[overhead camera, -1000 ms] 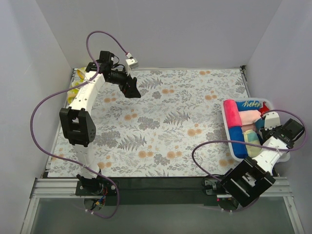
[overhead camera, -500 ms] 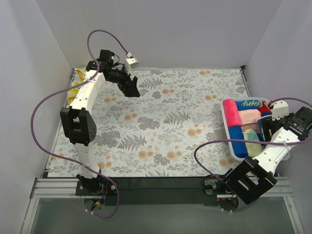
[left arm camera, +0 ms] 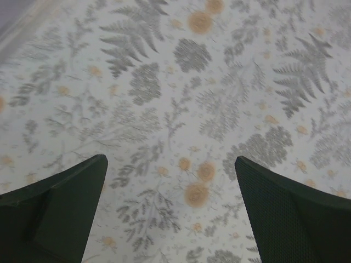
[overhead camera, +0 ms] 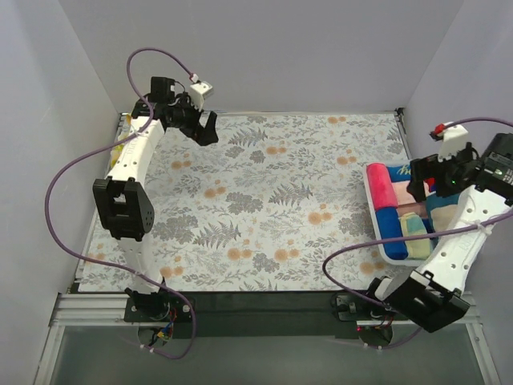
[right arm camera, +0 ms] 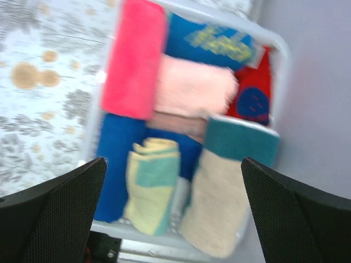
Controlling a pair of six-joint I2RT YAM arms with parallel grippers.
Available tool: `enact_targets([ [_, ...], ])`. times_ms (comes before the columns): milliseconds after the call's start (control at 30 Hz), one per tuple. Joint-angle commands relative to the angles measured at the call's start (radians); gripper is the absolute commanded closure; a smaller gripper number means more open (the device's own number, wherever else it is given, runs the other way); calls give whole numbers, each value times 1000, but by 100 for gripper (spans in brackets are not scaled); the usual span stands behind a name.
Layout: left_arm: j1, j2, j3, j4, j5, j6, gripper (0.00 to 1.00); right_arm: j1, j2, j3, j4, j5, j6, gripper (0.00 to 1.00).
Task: Roll the towels
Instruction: Place the rolled towel into the container, then move the towel to the center of the board
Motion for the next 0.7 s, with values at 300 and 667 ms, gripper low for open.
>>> enact_targets([
  [300,195,359,459,-73,-459,182,13,582,21,-185,135,365,158,2],
  [667,364,487,317,66,-662,337,18,608,85,71,152,349,231,2],
])
